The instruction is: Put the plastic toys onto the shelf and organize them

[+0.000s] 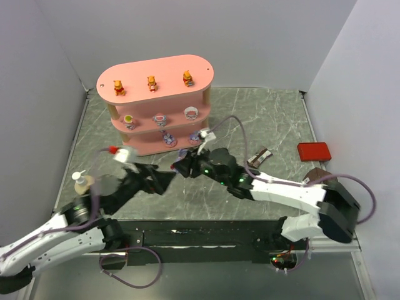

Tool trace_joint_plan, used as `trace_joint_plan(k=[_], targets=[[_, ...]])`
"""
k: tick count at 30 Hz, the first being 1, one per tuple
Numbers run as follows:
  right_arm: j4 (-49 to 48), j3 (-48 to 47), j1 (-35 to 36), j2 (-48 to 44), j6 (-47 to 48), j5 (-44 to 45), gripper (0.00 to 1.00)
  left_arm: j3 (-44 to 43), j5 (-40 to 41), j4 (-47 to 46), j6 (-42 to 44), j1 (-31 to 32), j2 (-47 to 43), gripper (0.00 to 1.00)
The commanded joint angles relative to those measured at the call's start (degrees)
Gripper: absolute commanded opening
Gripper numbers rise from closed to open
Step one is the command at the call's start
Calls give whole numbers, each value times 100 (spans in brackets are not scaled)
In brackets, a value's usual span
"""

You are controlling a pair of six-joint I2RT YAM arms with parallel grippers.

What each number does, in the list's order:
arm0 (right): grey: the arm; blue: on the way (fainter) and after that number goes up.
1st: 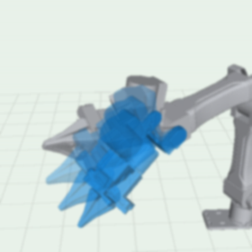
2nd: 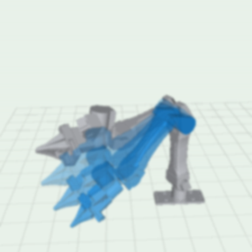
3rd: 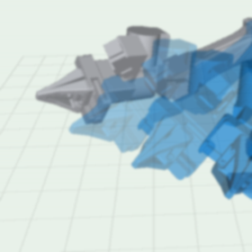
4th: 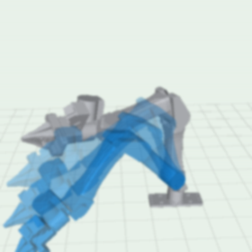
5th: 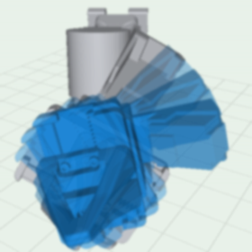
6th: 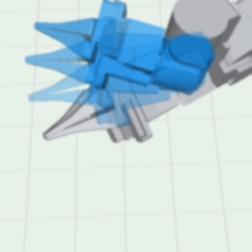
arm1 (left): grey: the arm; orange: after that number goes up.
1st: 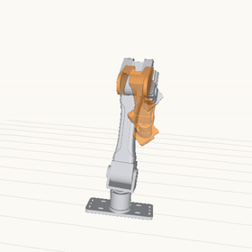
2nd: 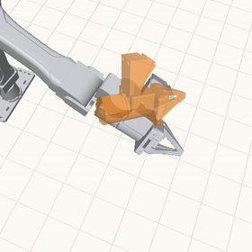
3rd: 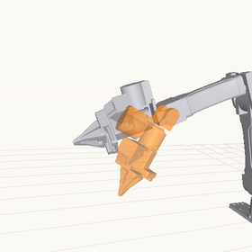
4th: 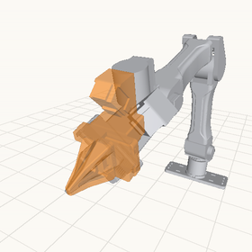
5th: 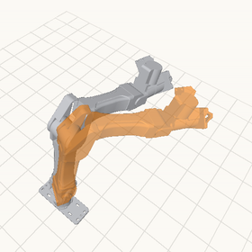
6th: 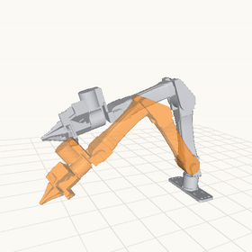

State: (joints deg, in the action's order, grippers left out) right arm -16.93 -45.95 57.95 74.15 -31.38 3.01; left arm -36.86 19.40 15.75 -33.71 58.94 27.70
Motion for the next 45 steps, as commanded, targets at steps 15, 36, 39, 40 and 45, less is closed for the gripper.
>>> trace_joint_plan(k=[15, 36, 39, 40, 45], targets=[[-4683, -1355, 822, 4063, 3084, 2098, 0, -761, 1691, 2609, -1340, 13, -1602, 97], [-5927, -1144, 1456, 5408, 3603, 2995, 0, -735, 1699, 2644, -1392, 21, -1522, 96], [-5998, -1223, 1491, 5601, 3630, 3030, 2, -735, 1699, 2653, -1384, 13, -1487, 96], [-5980, -1258, 1499, 5671, 3621, 3039, 3, -743, 1708, 2661, -1383, 13, -1478, 96], [-5971, -1276, 1535, 5769, 3533, 3136, 16, -744, 1708, 2653, -1375, 21, -1505, 97]])
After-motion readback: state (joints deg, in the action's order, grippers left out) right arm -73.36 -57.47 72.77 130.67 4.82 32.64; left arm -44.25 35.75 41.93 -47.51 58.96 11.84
